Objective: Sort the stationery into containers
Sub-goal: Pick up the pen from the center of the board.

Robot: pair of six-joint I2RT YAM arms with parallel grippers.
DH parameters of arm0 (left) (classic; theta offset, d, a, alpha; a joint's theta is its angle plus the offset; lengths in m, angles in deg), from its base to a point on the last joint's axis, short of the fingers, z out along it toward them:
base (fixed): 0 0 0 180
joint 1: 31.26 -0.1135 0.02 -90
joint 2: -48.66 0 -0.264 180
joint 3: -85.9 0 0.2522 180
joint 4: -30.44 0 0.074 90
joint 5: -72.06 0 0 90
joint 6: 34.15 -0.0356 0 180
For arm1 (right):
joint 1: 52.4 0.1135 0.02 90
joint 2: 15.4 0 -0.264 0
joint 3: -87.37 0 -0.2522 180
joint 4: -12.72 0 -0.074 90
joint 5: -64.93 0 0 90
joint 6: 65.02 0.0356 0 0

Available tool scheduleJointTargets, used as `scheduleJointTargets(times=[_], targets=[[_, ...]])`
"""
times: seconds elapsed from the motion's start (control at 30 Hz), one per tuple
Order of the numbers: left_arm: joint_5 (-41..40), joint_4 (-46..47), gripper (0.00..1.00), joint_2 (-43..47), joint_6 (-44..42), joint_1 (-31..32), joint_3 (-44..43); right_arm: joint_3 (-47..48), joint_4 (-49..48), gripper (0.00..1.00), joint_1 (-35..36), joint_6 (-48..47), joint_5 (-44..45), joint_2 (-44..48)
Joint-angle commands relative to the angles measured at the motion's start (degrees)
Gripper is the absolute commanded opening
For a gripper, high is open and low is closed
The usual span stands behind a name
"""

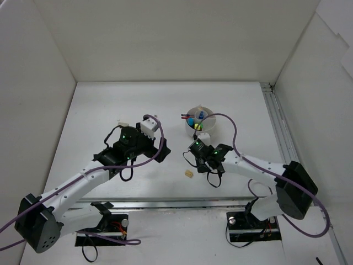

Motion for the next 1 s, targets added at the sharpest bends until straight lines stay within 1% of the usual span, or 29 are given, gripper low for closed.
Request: scheduleJointTargets(times=[0.0, 0.03, 0.1, 0.13, 0.2, 0.23, 0.33, 0.4, 0.43, 0.5, 0.63, 0.7, 0.83, 0.87, 0.93, 0.97], targets=[[4.55, 2.98, 0.99, -0.27, 1.3, -0.45, -2.95, 4.13, -0.72, 0.0, 1.34, -19.2, -9.12, 6.34], [5.61, 3.25, 0.99, -0.54, 1.56, -0.45, -3.21, 4.48, -0.9, 0.0, 2.3, -23.14, -12.54, 6.87], [7.72, 3.25, 0.99, -1.59, 3.14, -1.68, -4.09, 4.48, -2.3, 0.0, 3.19, -25.63, -14.67, 8.45], [9.04, 3.51, 0.99, -1.94, 5.41, -1.68, -4.27, 4.48, -2.92, 0.0, 3.8, -27.47, -15.29, 9.15], [12.28, 5.79, 0.99, -2.9, 9.02, -3.35, -4.53, 4.39, -5.03, 0.0, 4.15, -28.1, -14.77, 9.68], [13.52, 6.58, 0.99, -3.35, 12.17, -3.35, -4.62, 4.74, -5.65, 0.0, 4.5, -28.19, -13.9, 9.95], [16.6, 9.48, 0.99, -6.16, 16.58, -4.49, -5.06, 5.18, -8.98, 0.0, 4.68, -28.01, -13.54, 10.56], [19.14, 10.46, 0.99, -8.44, 17.82, -5.02, -5.84, 5.19, -11.8, 0.0, 4.86, -27.84, -13.54, 11.18], [20.38, 10.46, 0.99, -9.14, 18.09, -5.63, -6.03, 5.27, -12.41, 0.0, 5.03, -27.14, -10.23, 11.79], [23.09, 12.56, 0.99, -10.91, 20.1, -5.64, -5.68, 4.84, -15.4, 0.0, 5.3, -26.87, -8.98, 12.76], [26.54, 20.11, 0.99, -13.37, 25.37, -6.17, -4.8, 2.46, -24.26, 0.0, 5.65, -26.34, -12.92, 14.25], [26.81, 21.7, 0.98, -14.6, 28.36, -6.17, -4.8, 1.85, -27.53, 0.0, 6.09, -26.08, -14.75, 14.08], [28.74, 26.97, 0.84, -16.36, 30.92, -6.17, -4.53, 2.9, -27.36, 0.0, 6.7, -25.73, -12.06, 12.41], [29.26, 26.98, 0.73, -16.88, 31.27, -6.17, -4.79, 2.99, -27.45, 0.0, 6.7, -25.38, -11.18, 12.32], [29.71, 27.5, 0.59, -17.24, 31.45, -6.17, -4.8, 3.07, -27.45, 0.0, 6.97, -24.24, -7.58, 12.32], [30.14, 27.94, 0.45, -17.41, 31.62, -6.17, -4.54, 3.07, -27.62, 0.0, 7.05, -23.62, -5.91, 12.32]])
